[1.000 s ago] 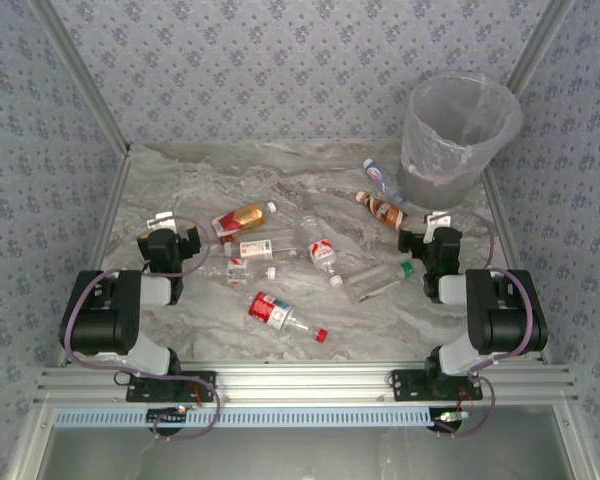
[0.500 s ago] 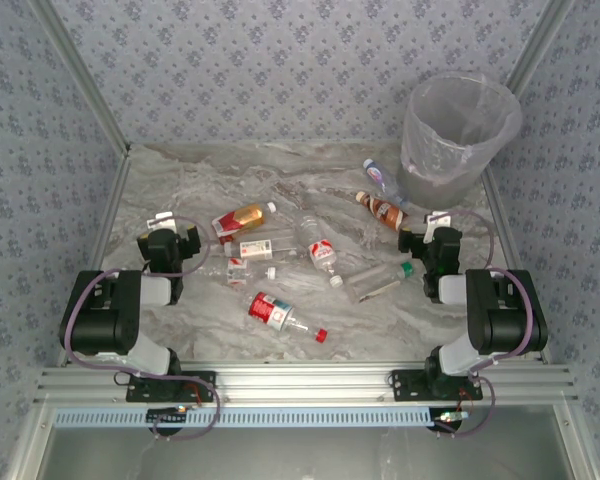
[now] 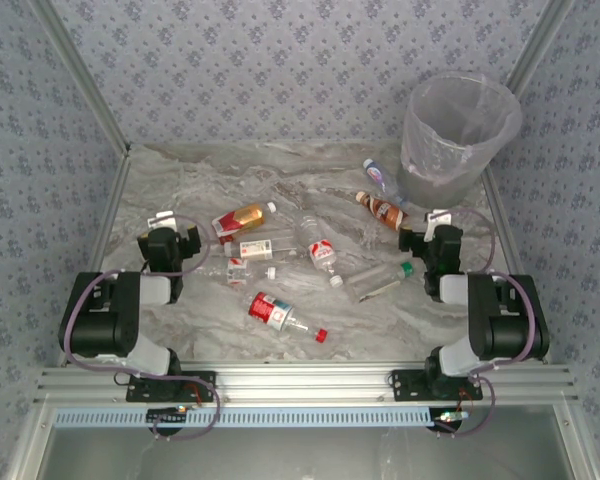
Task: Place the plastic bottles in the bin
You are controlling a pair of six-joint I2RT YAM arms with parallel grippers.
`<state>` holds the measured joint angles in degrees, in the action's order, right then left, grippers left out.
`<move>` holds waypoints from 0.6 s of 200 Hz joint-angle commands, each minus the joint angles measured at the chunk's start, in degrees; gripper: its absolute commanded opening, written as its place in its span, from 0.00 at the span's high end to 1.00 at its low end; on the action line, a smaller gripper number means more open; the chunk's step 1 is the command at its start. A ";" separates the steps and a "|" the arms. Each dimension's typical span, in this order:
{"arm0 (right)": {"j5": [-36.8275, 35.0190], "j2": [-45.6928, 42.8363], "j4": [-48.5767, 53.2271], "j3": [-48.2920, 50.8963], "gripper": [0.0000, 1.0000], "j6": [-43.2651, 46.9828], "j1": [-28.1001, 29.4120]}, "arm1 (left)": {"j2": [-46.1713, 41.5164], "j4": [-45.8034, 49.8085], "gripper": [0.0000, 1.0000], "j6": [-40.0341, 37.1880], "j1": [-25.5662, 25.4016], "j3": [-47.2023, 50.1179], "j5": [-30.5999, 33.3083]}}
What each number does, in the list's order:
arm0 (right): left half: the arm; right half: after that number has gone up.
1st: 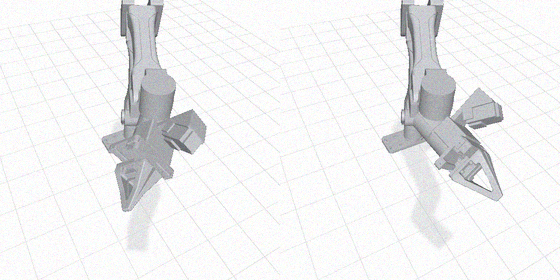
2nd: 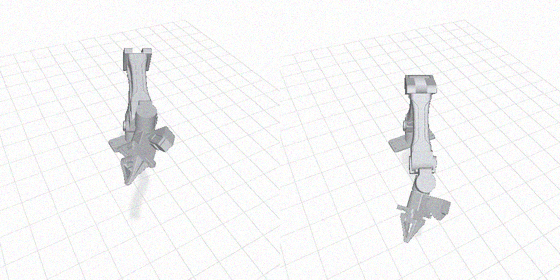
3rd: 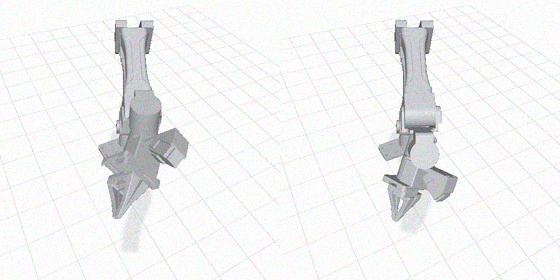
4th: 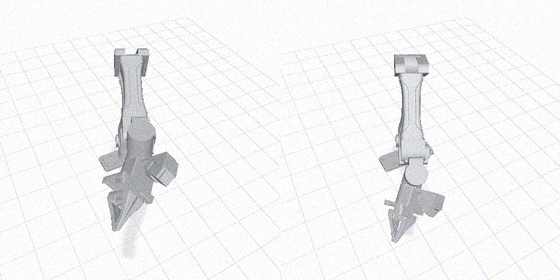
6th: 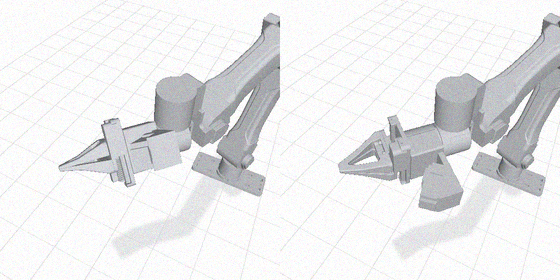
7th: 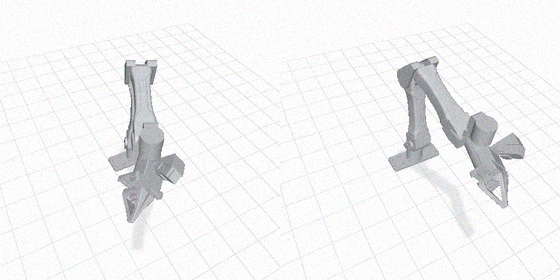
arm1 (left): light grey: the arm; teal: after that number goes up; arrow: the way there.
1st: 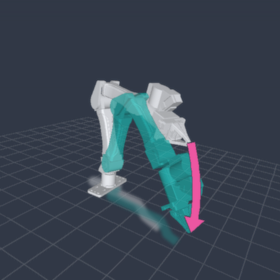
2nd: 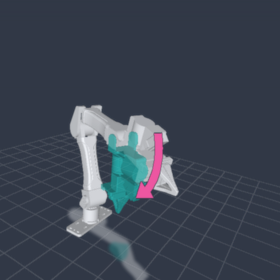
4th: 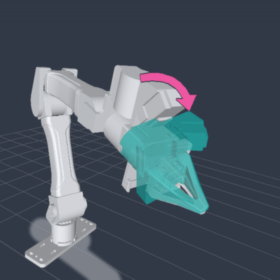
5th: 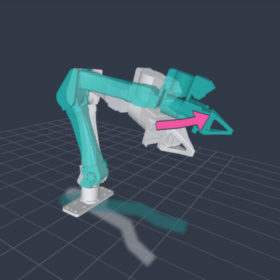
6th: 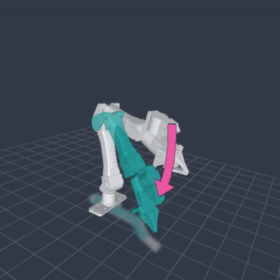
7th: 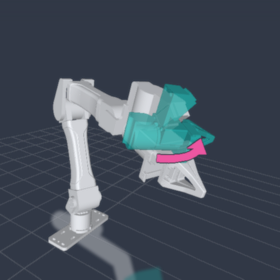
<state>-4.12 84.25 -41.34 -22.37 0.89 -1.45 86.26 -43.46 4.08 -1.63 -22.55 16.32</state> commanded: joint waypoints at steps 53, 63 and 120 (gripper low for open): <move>-6.24 -13.82 15.73 -3.70 0.00 -5.93 0.63 | -13.93 16.93 0.01 3.69 -0.75 -5.81 4.01; -6.70 -16.05 20.01 -4.92 0.00 -8.56 0.58 | -16.10 22.54 0.01 7.94 -1.01 -7.85 5.11; -6.26 -18.76 43.40 -13.84 0.00 -24.63 0.87 | -21.30 56.31 0.00 31.35 -3.48 -20.06 -2.06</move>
<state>-9.30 66.19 -12.32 -32.77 -13.06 -1.06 66.04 -4.58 23.94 -4.67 -38.89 20.05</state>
